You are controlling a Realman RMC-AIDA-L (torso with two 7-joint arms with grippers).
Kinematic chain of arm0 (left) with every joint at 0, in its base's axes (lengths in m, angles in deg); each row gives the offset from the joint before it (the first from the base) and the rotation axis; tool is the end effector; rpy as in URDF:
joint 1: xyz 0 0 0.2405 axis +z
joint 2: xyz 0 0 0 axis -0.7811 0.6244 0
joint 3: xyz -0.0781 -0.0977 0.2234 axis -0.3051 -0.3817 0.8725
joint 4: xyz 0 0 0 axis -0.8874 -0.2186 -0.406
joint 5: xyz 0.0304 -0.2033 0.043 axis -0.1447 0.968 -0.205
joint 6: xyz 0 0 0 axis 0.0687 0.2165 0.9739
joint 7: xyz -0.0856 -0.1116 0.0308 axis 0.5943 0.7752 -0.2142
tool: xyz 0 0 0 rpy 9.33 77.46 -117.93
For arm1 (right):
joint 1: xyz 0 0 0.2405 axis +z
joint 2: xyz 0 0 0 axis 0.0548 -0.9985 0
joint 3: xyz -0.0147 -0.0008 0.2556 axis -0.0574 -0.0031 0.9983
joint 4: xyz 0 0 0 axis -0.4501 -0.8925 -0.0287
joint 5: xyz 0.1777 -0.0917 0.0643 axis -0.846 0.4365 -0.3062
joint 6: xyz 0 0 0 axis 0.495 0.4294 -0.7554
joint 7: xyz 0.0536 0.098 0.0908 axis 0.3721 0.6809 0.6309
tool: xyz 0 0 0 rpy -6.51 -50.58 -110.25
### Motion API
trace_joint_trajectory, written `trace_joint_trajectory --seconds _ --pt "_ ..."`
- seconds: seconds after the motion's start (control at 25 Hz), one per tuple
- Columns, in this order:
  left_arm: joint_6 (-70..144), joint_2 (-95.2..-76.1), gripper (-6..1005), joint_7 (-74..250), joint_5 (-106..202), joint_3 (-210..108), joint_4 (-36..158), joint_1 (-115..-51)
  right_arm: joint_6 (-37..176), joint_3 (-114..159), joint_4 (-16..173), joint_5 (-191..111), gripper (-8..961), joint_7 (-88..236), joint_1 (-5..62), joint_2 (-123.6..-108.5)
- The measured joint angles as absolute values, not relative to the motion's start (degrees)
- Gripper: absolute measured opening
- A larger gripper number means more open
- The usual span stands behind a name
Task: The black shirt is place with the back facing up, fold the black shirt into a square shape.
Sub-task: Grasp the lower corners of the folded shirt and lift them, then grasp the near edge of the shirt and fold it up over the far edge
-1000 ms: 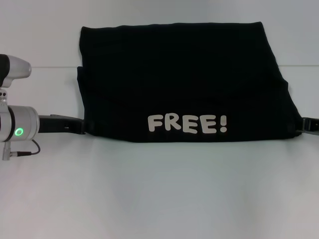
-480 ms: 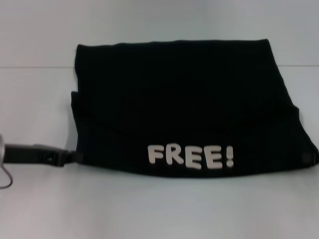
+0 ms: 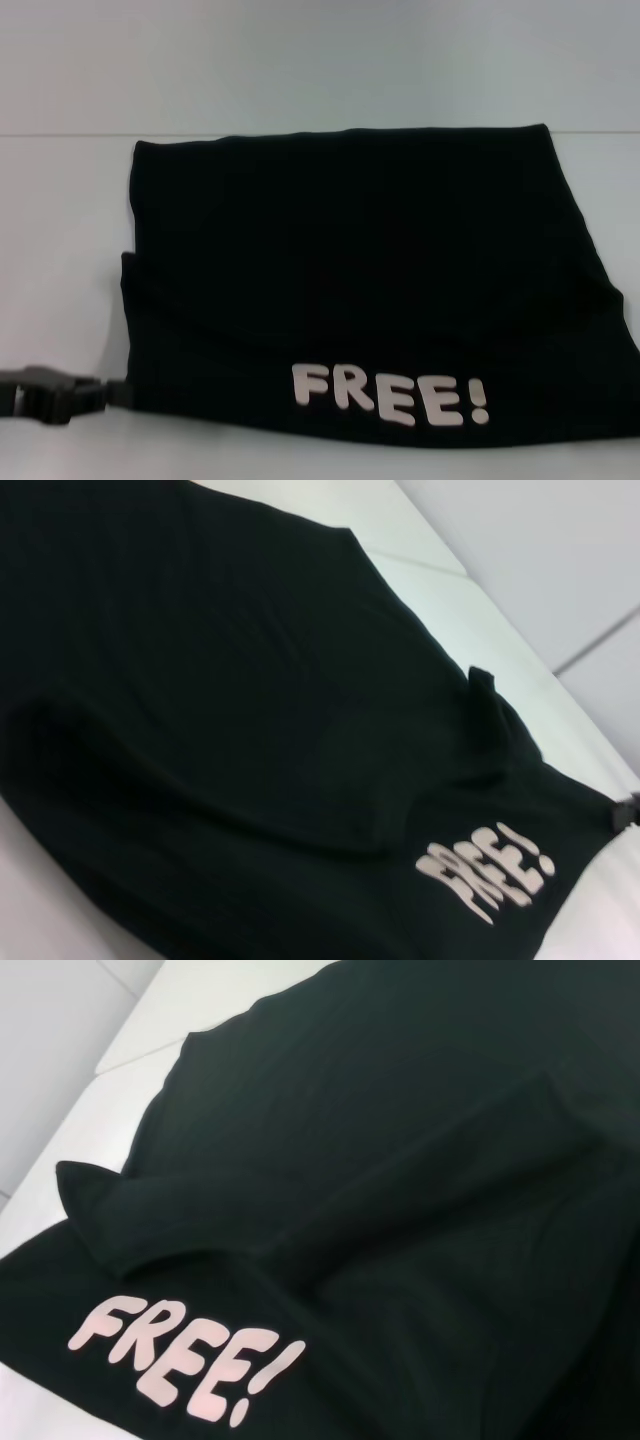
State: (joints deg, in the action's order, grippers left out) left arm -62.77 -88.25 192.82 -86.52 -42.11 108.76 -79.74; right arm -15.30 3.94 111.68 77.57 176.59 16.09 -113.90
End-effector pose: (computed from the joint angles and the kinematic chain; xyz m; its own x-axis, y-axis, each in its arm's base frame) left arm -0.3237 0.2728 0.0594 0.4849 0.8089 0.3326 0.8531 -0.5213 0.0240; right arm 0.3797 0.2548 0.0661 0.3672 -0.8314 -0.4171 -0.9244 -0.3761 -0.0642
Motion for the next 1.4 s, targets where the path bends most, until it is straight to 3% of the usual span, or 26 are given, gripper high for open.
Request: trace_joint_trajectory --seconds 0.44,0.72,0.88,1.24,1.4 --pt "-69.6 -89.49 3 190.3 -91.1 -44.6 109.7 -74.8 -24.1 6.5 112.3 79.4 52 174.4 7.5 -113.77" --pt "-71.6 -89.9 3 190.1 -91.7 -45.8 110.6 -74.0 -25.5 9.9 112.3 80.5 51 173.1 6.7 -113.53" --pt "-68.6 -88.51 3 190.4 -90.9 -47.1 108.7 -77.7 -24.2 13.2 112.3 80.4 51 172.1 9.9 -113.49" --pt "-49.2 -83.13 2 195.3 -90.3 -45.5 97.1 -92.3 -13.5 14.2 111.4 80.5 51 175.2 22.6 -113.1" --pt "-38.2 -82.17 2 196.9 -90.3 -43.4 94.0 -97.0 -4.8 12.9 109.5 80.6 52 178.4 28.0 -112.56"
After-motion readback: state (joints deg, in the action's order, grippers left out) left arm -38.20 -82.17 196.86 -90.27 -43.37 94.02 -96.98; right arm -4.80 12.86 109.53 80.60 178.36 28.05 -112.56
